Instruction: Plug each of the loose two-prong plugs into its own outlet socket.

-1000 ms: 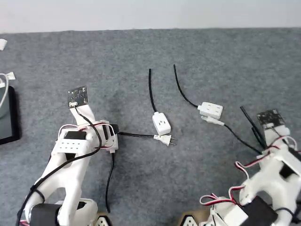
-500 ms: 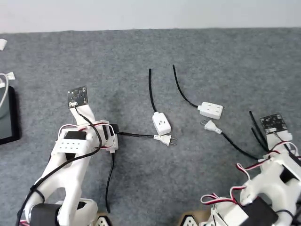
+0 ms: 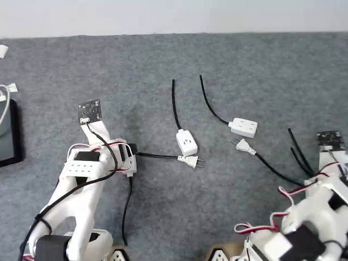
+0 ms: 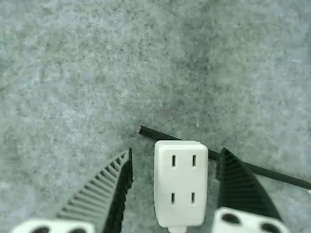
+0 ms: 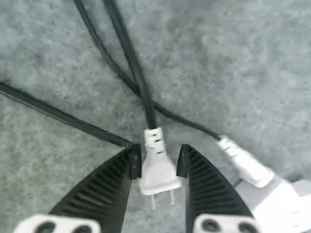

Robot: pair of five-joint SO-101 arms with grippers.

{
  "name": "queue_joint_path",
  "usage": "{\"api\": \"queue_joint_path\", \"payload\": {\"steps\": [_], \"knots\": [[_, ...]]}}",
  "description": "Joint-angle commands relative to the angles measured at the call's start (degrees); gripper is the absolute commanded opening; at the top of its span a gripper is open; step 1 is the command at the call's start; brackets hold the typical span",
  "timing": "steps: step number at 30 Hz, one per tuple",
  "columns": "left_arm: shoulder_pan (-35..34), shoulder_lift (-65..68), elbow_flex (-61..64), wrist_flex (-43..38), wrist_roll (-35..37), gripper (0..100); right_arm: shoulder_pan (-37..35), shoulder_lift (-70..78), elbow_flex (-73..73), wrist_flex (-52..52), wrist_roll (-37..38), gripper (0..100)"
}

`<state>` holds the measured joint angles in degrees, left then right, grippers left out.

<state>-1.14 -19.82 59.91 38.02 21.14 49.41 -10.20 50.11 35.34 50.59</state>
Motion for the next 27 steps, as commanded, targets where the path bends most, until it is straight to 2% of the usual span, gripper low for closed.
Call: {"api": "queue_joint_path", "payload": {"steps": [1, 8, 17, 22, 27], "knots": [[-0.44, -0.18, -2.33, -1.41, 0.18, 26, 0.31, 4.62, -5.63, -0.48, -0.53, 12.2], [-0.44, -0.18, -2.33, -1.41, 0.18, 26, -0.22, 16.31, -14.24, -0.40, -0.62, 12.0], [-0.44, -0.18, -2.33, -1.41, 0.18, 26, -2.51, 17.36, -20.22, 7.25, -0.62, 11.6], [-0.44, -0.18, -2.33, -1.41, 0.18, 26, -2.59, 17.19, -20.31, 8.04, -0.53, 0.8], [-0.44, -0.18, -2.33, -1.41, 0.18, 26, -2.59, 16.75, -20.40, 8.13, -0.53, 0.9]]}}
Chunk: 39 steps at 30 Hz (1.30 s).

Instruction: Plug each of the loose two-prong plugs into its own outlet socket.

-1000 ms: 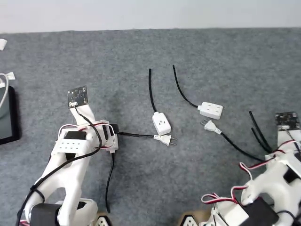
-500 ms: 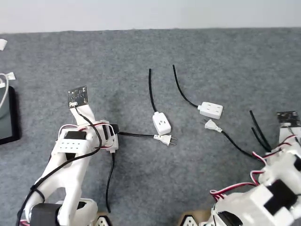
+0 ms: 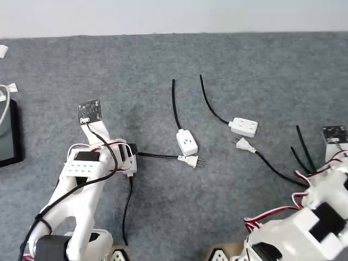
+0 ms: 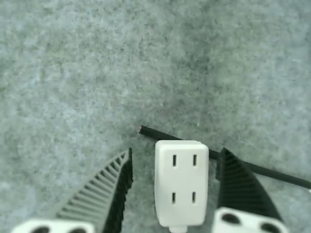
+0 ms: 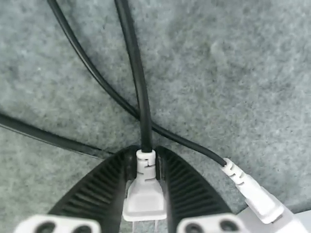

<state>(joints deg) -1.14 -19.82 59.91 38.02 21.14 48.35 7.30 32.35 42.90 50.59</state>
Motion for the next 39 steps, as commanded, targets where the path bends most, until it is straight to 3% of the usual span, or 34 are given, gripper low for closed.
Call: {"api": "queue_joint_path", "payload": {"steps": [1, 10, 15, 20, 23, 30, 35, 39], "knots": [[-0.44, -0.18, -2.33, -1.41, 0.18, 26, -1.54, -1.54, -2.46, 0.75, -0.53, 0.9], [-0.35, -0.18, -2.33, -1.14, -2.73, 26, -3.91, -14.90, -2.20, 11.65, -0.79, 0.9], [-0.44, -0.09, -2.68, -1.05, -3.25, 26, -8.84, -18.95, -2.55, 14.99, -8.70, 0.9], [-0.44, -0.09, -2.77, -1.05, -3.34, 12, -15.34, -28.26, -2.64, 20.18, -17.05, 0.9], [-0.35, -0.09, -2.86, -1.05, -6.24, 1, -21.76, -35.82, -2.55, 25.54, -19.78, 0.9], [-0.35, 0.00, -4.00, 2.55, -11.69, 1, -44.35, -51.21, -2.64, 32.31, -28.48, 0.9], [-0.35, 0.18, -5.14, 6.24, -17.67, 1, -64.22, -57.45, -2.64, 30.55, -35.69, 0.9], [-0.35, 4.31, -8.57, 10.29, -22.15, 1, -75.03, -58.24, -2.37, 27.82, -36.84, 0.9]]}}
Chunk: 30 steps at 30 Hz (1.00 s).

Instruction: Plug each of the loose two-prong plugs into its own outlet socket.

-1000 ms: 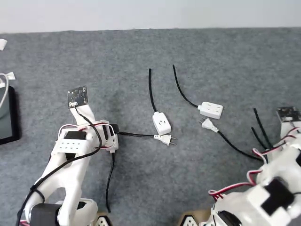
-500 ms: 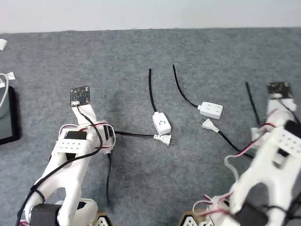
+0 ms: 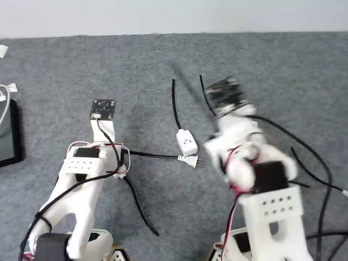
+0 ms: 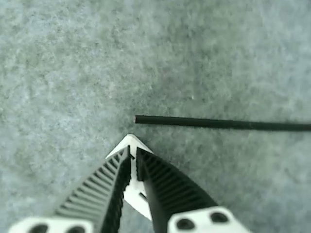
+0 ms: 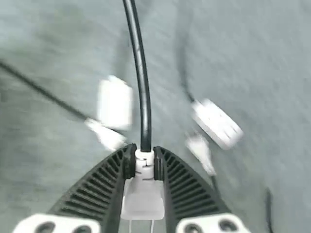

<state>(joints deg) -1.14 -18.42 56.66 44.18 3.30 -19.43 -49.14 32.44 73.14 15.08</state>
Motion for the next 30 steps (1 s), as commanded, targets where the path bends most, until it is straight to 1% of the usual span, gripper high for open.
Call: {"api": "queue_joint_path", "payload": {"steps": [1, 4, 7, 10, 15, 19, 23, 30], "knots": [[-0.26, 4.31, -6.73, 5.54, -6.51, 1, -9.19, -1.80, -2.29, -2.86, -1.32, 0.9], [0.70, 6.33, -8.48, 8.00, -11.16, 1, -14.37, -1.80, -2.29, -2.95, -1.41, 0.9], [3.34, 5.10, -7.08, 7.91, -14.15, 1, -16.84, -1.80, -1.67, -3.38, -2.29, 0.9], [5.10, 0.26, -2.86, 6.24, -16.53, 1, -17.10, -1.80, 0.44, -5.32, -3.96, 0.9], [8.62, -13.01, 7.08, 2.55, -18.81, 1, -17.10, -1.80, 6.24, -10.86, -4.13, 0.9], [10.29, -21.71, 12.26, 2.20, -20.66, 1, -17.10, -1.80, 7.65, -11.91, -4.22, 0.9], [12.04, -24.35, 14.11, 2.20, -22.24, 1, -17.19, -1.80, 8.00, -11.82, -6.77, 0.9], [14.86, -24.44, 15.34, 2.29, -26.20, 1, -18.95, -1.80, 8.97, -12.00, -7.30, 0.9]]}}
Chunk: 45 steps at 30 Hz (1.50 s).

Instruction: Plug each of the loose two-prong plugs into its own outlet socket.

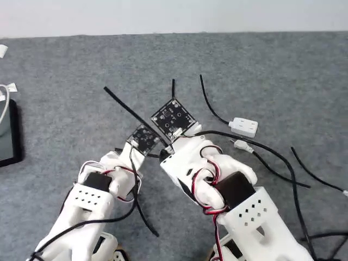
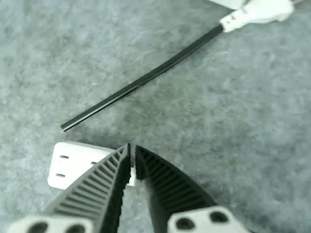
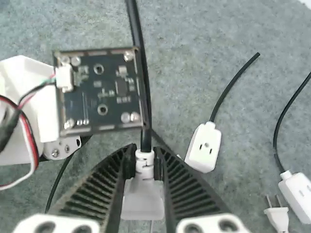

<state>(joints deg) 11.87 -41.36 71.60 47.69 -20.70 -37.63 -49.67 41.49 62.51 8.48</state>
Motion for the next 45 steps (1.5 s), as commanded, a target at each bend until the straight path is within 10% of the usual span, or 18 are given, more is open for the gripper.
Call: {"api": "queue_joint_path", "payload": {"steps": [1, 11, 22, 45], "knots": [[1.93, -1.49, 0.40, -1.23, -2.20, 1, -0.75, -1.27, 0.00, -1.45, -0.79, 0.9], [-2.81, -0.97, -0.84, -5.45, 8.44, 1, 9.36, -6.46, -1.76, -0.75, -4.04, 0.9], [-4.66, 23.21, -17.45, 0.97, 9.23, 1, -1.54, -12.26, 1.93, 2.15, -2.37, 0.9], [2.90, -13.80, 7.16, -2.73, -1.85, 1, -3.56, -2.95, 4.92, -4.62, -2.46, 0.9]]}}
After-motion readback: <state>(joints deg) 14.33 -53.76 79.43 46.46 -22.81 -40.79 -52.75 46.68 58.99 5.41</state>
